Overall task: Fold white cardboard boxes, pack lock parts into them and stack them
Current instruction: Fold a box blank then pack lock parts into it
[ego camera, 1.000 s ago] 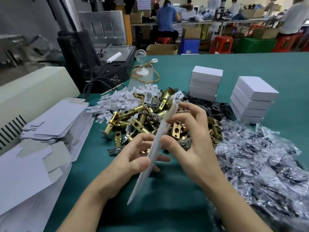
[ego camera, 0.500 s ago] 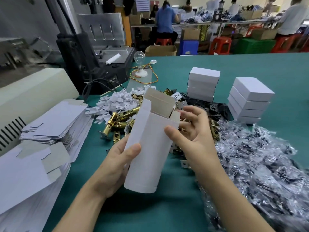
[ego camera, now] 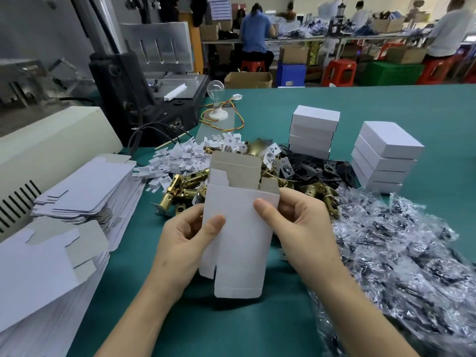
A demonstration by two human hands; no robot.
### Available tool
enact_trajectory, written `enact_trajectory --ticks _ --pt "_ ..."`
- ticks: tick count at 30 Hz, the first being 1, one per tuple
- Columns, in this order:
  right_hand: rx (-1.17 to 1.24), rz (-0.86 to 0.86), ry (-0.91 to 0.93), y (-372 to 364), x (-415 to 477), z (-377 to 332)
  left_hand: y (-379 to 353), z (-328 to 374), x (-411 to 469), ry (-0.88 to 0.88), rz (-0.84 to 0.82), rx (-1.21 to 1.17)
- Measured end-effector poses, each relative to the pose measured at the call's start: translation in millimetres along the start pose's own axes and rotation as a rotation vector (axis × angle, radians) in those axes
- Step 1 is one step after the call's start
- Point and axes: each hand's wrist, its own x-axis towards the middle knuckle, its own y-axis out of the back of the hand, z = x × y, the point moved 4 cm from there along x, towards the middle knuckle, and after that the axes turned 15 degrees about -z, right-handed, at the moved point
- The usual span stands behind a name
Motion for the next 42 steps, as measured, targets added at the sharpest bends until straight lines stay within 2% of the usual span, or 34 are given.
enact_trajectory --ticks 3,11,16,20,32,42 --pt "-0.042 0.000 -0.020 -3.7 -0.8 0.0 0.9 -0.3 0.9 -0.013 0.026 -0.019" --pt "0.078 -0.102 0.025 -11.5 -0.2 -4.7 1.5 -3.6 3.6 -0.039 0.078 -0.151" --pt "0.048 -0.076 0.054 -9.4 0.2 -5.6 2.3 3.9 1.8 -0.201 0.125 0.011" --pt "-0.065 -0.084 0.069 -9.2 0.4 -6.5 0.0 6.7 -1.5 -0.254 0.101 0.128" --pt "-0.078 -0.136 0.012 -6.2 0.7 -2.8 -4.4 13.6 -7.3 -0.243 0.016 0.140" --pt "-0.102 -0.132 -0.057 -5.6 2.2 -0.4 -1.8 15.3 -2.3 -0.255 0.054 0.318"
